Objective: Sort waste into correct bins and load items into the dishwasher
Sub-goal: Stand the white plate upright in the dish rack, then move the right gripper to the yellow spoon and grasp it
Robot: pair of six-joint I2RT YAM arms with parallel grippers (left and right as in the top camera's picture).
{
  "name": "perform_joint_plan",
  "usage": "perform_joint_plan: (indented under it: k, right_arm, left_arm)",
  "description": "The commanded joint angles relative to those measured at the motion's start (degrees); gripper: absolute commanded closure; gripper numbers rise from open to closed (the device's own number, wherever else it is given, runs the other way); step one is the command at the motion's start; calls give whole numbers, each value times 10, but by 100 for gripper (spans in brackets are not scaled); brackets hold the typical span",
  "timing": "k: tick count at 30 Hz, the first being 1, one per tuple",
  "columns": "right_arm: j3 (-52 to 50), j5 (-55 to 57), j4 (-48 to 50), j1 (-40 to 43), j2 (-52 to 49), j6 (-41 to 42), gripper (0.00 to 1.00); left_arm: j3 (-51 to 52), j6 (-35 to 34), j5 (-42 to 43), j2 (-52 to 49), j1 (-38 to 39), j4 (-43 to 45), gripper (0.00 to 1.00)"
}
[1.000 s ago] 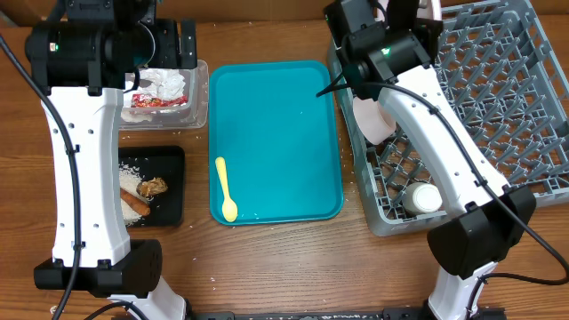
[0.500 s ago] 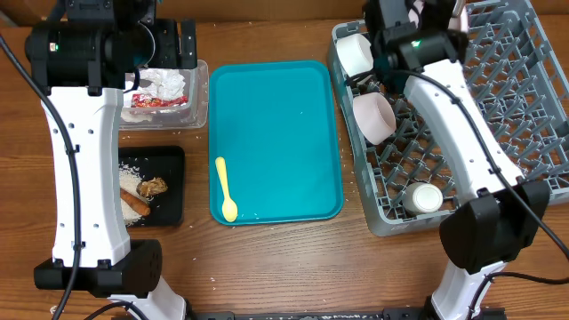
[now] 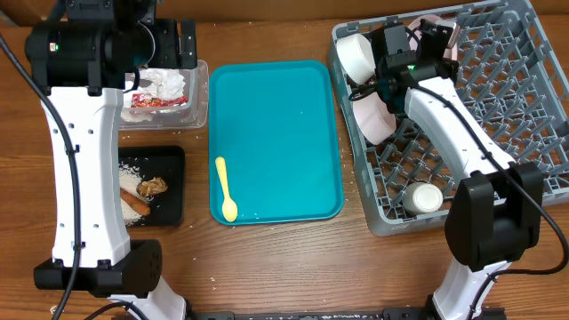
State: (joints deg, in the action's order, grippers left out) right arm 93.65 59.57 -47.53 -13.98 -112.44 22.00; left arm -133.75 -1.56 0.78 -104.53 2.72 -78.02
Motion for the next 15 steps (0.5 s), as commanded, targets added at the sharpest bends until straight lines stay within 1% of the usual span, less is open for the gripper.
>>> perform_joint_plan:
  k: [1,2,3,4,6,7,9,11,15]
  right_arm:
    - [-3,-116,5,1,21,-21,80]
    - [-3,-139,5,1,21,-35,72]
    - [-2,-159,4,0,23,-45,53]
    - [-2,-164,2,-1,25,-44,45]
    - [5,-165,-12,-3,36,-38,20]
    - [13,-172,-23,-4,43,-38,16]
    - [42,-198,-53,-7,63,-38,13]
    - [78,-240,-89,-10,82,-40,11]
    - [162,-432,-167,-27,122,-52,12]
  left_arm:
    - [0,-2,-3,-1,0,1,0]
    - [0,-2,-3,-1,0,1,0]
    - [0,-2,-3,-1,0,1,0]
    - [0,-2,-3,-1,0,1,0]
    - [0,-2,-3,-1,0,1,0]
    - [0,-2,-3,-1,0,1,0]
    - [0,-2,-3,-1,0,1,0]
    - [0,-2,-3,-1,0,1,0]
    - [0,-2,-3,-1,0,1,0]
